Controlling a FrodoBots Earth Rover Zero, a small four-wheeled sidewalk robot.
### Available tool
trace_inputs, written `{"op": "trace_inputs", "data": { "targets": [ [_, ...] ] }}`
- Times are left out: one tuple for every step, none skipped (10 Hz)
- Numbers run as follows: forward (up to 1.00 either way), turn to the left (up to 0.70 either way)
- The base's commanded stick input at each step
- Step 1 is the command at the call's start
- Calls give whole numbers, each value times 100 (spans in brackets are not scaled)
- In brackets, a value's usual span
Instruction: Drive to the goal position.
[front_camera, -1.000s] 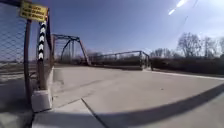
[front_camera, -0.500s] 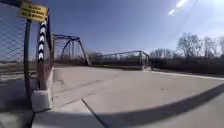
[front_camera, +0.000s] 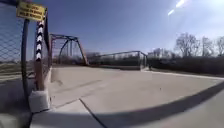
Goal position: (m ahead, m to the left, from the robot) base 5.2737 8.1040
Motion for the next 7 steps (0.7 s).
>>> {"op": "trace_inputs", "data": {
  "targets": [
    [0, -70],
    [0, -70],
    [0, -70],
    [0, -70],
    [0, -70],
    [0, -70],
    [0, -70]
  ]
}}
